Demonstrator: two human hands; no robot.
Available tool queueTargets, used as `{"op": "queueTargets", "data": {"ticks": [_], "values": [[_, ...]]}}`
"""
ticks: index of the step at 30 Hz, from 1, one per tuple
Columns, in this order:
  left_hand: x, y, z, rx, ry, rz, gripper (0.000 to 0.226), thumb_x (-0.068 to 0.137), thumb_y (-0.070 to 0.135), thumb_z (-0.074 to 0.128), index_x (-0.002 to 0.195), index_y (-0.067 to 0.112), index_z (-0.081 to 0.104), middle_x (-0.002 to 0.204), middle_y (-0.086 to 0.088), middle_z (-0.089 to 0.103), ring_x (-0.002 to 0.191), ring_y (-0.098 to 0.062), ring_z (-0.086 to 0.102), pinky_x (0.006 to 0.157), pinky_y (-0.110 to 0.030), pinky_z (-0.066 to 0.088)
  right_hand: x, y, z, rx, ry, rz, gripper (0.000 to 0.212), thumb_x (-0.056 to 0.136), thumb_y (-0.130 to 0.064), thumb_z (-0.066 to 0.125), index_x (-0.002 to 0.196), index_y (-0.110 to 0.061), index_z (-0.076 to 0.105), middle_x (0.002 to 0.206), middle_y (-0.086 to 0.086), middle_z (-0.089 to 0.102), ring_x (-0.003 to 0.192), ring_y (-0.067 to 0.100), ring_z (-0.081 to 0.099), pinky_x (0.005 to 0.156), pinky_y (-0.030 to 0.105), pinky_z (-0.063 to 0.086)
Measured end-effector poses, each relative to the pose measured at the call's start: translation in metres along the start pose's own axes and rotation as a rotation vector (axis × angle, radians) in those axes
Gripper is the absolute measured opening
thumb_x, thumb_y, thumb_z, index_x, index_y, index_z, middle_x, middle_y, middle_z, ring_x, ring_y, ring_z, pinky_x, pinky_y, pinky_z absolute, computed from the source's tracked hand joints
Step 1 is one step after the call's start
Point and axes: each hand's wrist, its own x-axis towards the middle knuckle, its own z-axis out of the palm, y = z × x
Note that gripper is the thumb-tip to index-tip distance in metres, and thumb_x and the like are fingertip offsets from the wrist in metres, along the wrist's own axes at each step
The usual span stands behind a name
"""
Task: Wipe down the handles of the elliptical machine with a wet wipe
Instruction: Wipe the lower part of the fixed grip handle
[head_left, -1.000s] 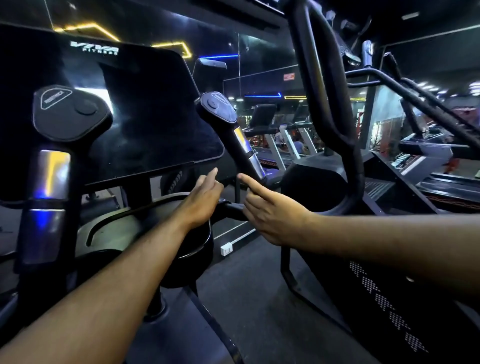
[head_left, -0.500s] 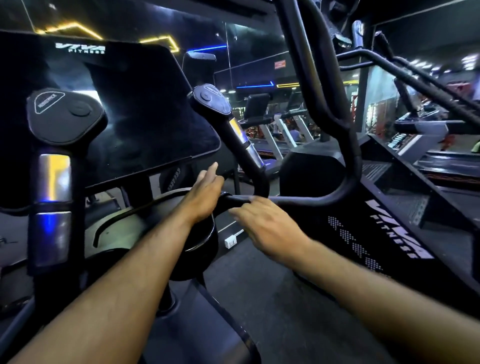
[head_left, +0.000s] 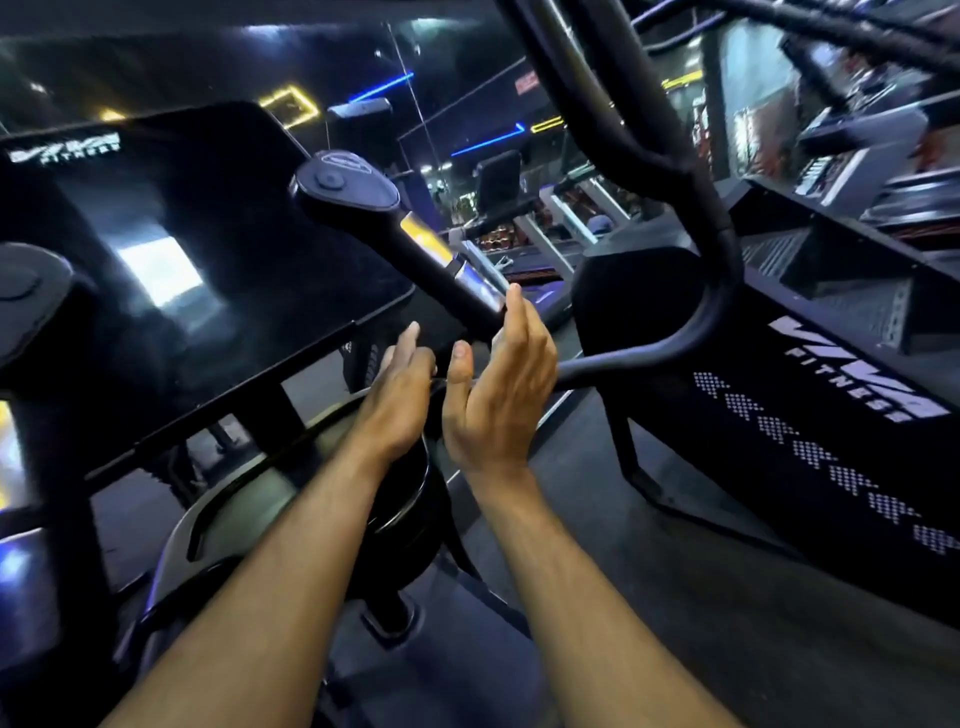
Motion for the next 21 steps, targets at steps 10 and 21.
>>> {"op": "queueTargets", "data": {"ticks": [10,21], "values": [[0.002,-0.001,0.003,-0.037,-0.008,0.018,0.107,0.066,0.075,0.024,0.163,0.032,0.028,0.160,-0.003,0.042,0.144,-0.017,0.044,0.125,-0.046,0.028,-0.037,-0.006,0.018,0.755,0.107,0.875,0.056,0.097,-0.048,0.040,0.142,-0.014,0.038,0.126,-0.006,0.059,0.109,0.001,0.060,0.091,0.012,0.045],[-0.003,0.001,0.003,0.014,-0.030,0.016,0.091,0.081,0.068,0.022,0.164,0.031,0.027,0.159,0.003,0.043,0.139,-0.013,0.048,0.124,-0.044,0.029,0.003,-0.017,-0.017,1.477,0.133,1.631,0.070,0.092,-0.074,0.034,0.115,-0.013,0.060,0.087,0.005,0.065,0.061,0.014,0.060,0.065,0.024,0.049]]}}
